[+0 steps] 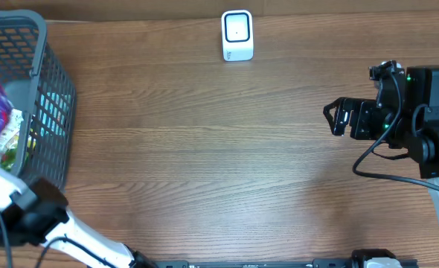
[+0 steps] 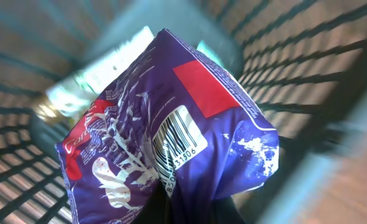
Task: Scan the item barcode
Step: 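Lift the purple package out and place it on the table center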
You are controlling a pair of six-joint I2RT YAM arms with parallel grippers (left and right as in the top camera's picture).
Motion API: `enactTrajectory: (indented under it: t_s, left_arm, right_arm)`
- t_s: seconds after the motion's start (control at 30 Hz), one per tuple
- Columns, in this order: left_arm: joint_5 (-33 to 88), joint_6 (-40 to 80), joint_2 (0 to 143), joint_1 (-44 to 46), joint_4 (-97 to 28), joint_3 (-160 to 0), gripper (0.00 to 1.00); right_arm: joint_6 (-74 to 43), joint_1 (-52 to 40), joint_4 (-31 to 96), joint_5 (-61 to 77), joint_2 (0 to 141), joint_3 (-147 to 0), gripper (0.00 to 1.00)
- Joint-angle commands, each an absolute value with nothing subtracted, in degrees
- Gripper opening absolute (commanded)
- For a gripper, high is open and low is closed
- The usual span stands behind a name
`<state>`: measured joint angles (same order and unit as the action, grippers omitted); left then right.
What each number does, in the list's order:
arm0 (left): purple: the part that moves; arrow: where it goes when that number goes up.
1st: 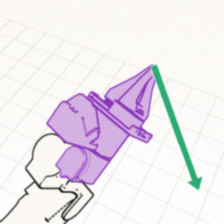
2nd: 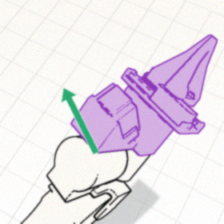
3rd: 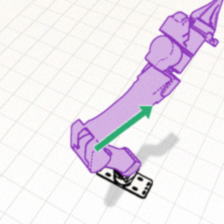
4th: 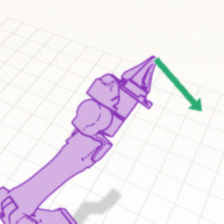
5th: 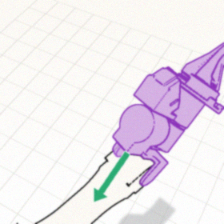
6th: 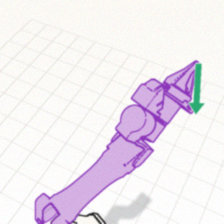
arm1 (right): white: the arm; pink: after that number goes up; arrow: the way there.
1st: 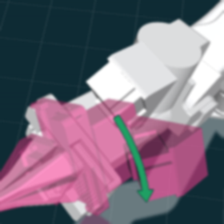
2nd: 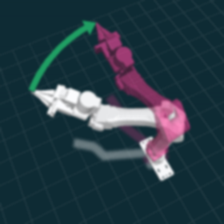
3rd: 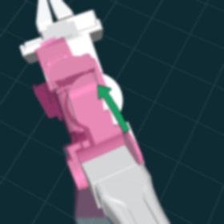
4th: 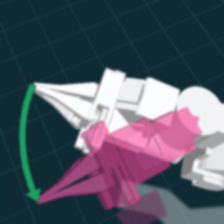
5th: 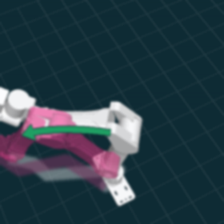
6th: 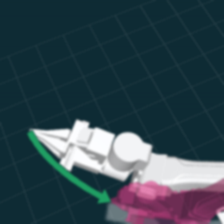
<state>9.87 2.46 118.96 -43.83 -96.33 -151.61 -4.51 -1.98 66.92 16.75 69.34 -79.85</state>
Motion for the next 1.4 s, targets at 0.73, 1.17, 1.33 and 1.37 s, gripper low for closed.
enactTrajectory:
  t_s: [0.73, 1.17, 1.33, 1.37]
  left_arm:
    - [-11.6, 26.7, 109.3, 14.4, -90.7, -128.4, 0.04]
    - [-17.1, 38.5, 124.9, 22.8, -78.0, -111.4, 0.27]
    - [-16.7, 34.9, 123.9, 22.5, -77.7, -114.8, 0.48]
    - [-16.6, 34.5, 123.2, 22.3, -77.9, -116.8, 0.53]
  right_arm:
    - [-4.6, -2.2, 65.9, 16.1, 69.3, -81.3, 1.00]
    - [-4.6, -2.2, 65.9, 14.0, 69.3, -81.3, 1.00]
    - [-4.6, -2.2, 65.7, 14.0, 69.6, -81.3, 1.00]
    - [-4.6, -2.2, 65.6, 14.0, 69.7, -81.3, 1.00]
